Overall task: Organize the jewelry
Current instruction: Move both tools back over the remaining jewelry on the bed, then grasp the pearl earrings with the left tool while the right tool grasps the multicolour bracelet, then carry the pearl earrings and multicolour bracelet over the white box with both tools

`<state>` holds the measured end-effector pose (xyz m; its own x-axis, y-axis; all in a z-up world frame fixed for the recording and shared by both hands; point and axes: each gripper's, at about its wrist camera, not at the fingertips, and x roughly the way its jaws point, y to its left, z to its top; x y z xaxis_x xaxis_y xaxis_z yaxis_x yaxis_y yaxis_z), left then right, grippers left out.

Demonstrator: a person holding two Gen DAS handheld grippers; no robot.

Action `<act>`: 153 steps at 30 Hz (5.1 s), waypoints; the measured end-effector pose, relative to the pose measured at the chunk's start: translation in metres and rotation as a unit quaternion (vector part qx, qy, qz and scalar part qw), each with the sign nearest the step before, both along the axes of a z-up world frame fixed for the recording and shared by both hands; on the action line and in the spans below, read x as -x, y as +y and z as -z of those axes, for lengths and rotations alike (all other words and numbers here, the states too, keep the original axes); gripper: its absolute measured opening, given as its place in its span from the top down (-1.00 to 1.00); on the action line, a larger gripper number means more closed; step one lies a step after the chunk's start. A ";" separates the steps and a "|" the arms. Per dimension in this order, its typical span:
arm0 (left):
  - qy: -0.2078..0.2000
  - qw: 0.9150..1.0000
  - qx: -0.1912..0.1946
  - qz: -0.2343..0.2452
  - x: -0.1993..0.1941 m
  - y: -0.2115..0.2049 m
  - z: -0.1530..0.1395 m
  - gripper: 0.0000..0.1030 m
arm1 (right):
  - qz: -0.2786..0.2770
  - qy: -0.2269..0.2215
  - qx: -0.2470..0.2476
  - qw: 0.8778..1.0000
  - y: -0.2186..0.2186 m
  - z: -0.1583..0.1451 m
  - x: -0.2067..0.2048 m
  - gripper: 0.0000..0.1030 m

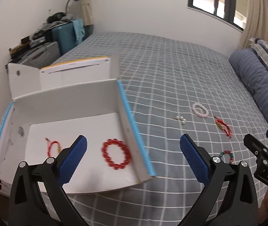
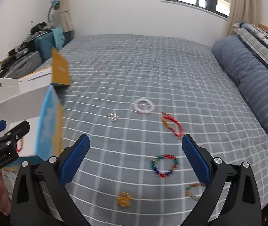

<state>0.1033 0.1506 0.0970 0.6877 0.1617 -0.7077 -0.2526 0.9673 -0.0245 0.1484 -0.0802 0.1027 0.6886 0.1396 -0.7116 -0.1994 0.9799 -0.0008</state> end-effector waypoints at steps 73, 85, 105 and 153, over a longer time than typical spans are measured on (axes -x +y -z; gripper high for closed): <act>0.137 0.988 0.014 0.063 -0.222 -0.083 0.154 0.09 | -0.027 0.162 0.022 0.986 -0.082 0.152 -0.083 0.77; 0.129 0.990 0.015 0.061 -0.219 -0.080 0.151 0.79 | -0.027 0.155 0.024 0.987 -0.083 0.148 -0.080 0.82; 0.119 0.991 0.016 0.062 -0.204 -0.083 0.138 0.79 | -0.021 0.139 0.014 0.990 -0.083 0.132 -0.073 0.82; 0.060 0.995 0.017 0.083 -0.106 -0.071 0.052 0.79 | -0.035 0.071 0.009 0.997 -0.049 0.056 -0.022 0.82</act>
<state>0.2092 0.0796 0.0447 0.6132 0.0267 -0.7895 -0.0921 0.9950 -0.0379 0.1707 -0.1297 0.0472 0.5692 0.1694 -0.8046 -0.2657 0.9639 0.0149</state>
